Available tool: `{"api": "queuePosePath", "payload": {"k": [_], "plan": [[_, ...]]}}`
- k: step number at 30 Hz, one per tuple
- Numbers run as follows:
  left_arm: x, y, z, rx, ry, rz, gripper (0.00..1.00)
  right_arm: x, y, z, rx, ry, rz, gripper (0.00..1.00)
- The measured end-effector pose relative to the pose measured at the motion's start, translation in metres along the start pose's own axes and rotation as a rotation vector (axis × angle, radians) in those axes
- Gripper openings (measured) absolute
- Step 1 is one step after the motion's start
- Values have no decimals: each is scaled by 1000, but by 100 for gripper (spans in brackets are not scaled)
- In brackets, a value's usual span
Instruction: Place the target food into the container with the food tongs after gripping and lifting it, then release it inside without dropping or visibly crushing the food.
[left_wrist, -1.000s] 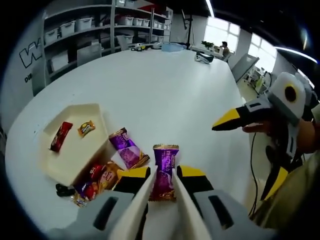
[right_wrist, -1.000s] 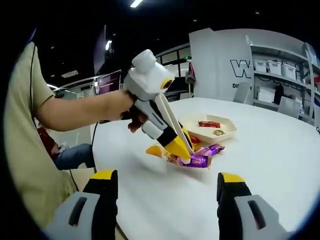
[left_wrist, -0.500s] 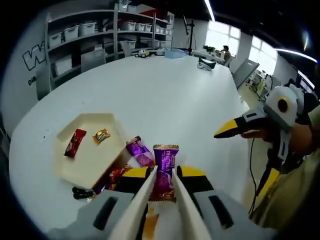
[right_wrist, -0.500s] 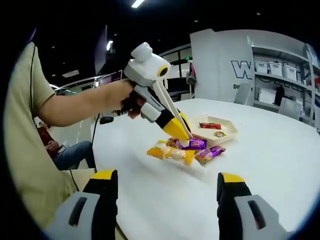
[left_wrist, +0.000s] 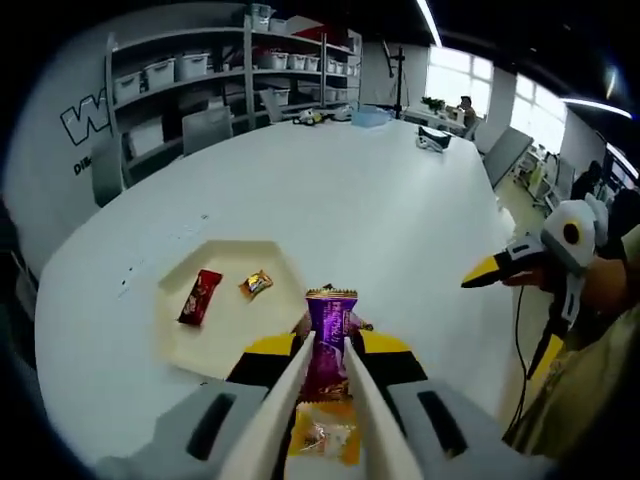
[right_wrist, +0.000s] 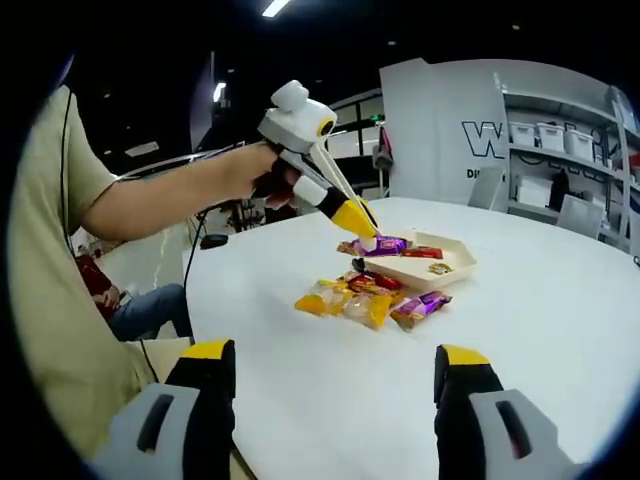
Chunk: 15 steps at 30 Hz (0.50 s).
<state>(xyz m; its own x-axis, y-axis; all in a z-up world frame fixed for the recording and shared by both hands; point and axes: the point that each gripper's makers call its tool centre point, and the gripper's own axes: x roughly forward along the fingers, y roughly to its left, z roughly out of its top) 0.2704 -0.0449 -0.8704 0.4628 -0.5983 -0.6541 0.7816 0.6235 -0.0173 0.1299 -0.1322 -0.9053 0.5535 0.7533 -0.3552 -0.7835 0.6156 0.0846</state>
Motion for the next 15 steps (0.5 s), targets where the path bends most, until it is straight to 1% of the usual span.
{"api": "queuePosePath", "payload": {"k": [10, 15], "plan": [[-4, 33, 10, -3, 2, 49, 20, -1, 0, 0, 3, -1, -2, 81], [-3, 47, 14, -9, 0, 69, 20, -1, 0, -1, 5, 1, -3, 81]]}}
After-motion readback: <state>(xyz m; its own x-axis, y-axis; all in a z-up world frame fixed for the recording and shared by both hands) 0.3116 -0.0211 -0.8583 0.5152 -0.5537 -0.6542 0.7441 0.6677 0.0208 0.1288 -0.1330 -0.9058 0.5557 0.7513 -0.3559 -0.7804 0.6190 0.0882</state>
